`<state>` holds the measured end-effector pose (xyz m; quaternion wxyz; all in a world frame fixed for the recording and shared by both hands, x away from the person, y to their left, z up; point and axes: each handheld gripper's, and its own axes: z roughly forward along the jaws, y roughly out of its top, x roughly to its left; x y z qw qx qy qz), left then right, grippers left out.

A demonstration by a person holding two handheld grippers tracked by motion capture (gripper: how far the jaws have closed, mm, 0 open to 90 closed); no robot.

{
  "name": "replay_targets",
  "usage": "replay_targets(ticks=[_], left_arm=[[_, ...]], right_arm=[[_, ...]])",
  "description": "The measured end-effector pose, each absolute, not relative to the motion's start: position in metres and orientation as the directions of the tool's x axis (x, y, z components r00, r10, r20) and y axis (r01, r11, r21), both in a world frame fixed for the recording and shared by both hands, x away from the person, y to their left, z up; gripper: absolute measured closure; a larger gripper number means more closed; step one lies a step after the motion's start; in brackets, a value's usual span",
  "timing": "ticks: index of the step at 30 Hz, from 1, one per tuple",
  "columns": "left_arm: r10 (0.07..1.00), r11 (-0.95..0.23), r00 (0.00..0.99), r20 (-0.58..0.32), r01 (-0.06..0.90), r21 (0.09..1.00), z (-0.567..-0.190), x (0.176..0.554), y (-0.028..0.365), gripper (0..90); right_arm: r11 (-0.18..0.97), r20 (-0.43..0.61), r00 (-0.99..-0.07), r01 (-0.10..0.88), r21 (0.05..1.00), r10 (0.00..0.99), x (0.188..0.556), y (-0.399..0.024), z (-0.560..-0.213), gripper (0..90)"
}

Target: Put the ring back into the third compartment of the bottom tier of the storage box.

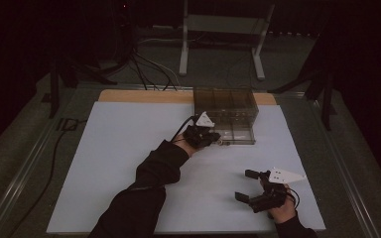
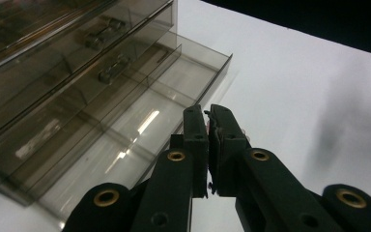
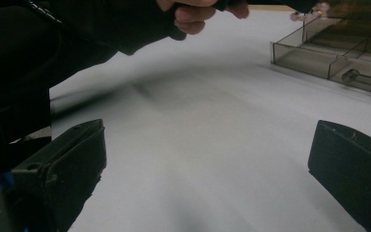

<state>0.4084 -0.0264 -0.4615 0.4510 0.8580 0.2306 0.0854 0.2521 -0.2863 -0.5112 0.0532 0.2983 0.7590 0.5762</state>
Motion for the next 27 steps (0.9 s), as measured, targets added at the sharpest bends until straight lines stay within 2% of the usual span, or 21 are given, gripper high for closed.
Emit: replay_targets(ticks=[27], left_arm=[[0.456,-0.469,0.887,-0.075,0.311,0.827,-0.453,0.425,-0.076,88.1]], right_arm=[[0.151,0.268,-0.815,0.394,0.907,0.514,0.252,-0.289,-0.511,0.0]])
